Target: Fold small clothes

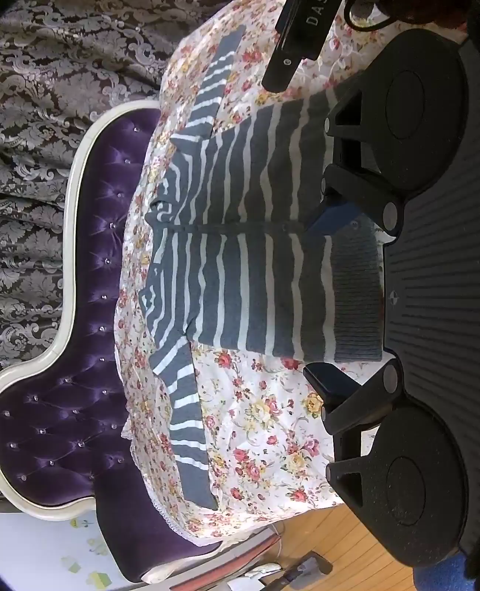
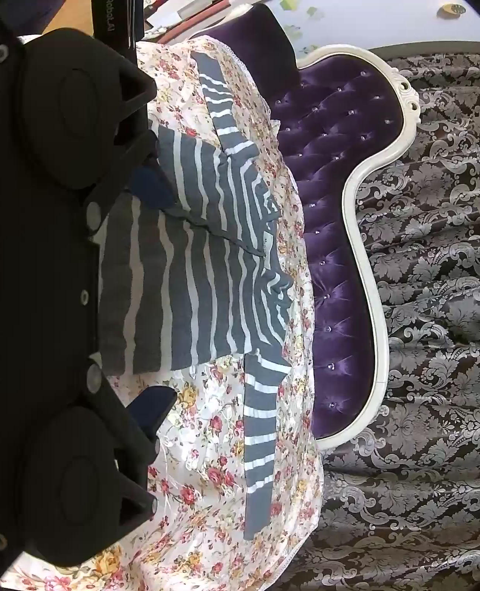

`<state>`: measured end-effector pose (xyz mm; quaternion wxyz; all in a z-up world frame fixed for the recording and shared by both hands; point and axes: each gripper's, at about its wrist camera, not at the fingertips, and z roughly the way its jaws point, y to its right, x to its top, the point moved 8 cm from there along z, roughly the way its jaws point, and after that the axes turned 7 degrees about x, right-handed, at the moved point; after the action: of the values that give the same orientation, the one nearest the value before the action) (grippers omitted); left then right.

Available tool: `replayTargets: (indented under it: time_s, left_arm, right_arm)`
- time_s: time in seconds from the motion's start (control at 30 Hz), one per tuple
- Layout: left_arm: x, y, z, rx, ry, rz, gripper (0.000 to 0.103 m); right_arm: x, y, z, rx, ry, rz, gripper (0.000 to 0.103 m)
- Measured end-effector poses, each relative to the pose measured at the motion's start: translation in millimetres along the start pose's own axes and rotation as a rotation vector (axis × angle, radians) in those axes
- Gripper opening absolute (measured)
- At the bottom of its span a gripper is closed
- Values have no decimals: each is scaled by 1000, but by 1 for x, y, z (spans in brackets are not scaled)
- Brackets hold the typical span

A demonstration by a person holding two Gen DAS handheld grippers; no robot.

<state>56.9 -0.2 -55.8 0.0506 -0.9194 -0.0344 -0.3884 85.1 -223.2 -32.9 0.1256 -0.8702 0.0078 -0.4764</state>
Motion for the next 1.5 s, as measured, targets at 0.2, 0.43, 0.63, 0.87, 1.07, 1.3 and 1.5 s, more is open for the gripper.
replayTargets:
  time_s: [0.2,0.43,0.63,0.87,1.07,1.3,1.5]
  left_arm:
    - [-5,2,-1,-1,-4,-3,75]
    - [-3,2,3,-8,-17,-2,75]
    - [-3,3,3,-8,-18,-3,75]
    - [-3,2,3,-8,-18,-2,75]
    - [-7,1,5,-7,-25,-8,75]
    - [-10,-4,13,-5,-66,-32,75]
    - [-11,-1,19,-12,-94,-27,75]
  right_arm:
    - [-1,0,1,6,-5,6,102]
    - [-4,0,6,6,-15,13,102]
    - [-3,0,4,12,-28,30,102]
    - [-4,0,3,12,-29,30,102]
    - [-5,-1,5,9,-35,29,102]
    - [-8,-4,9,13,-50,38,102]
    - [-10,-2,12,16,-69,45,102]
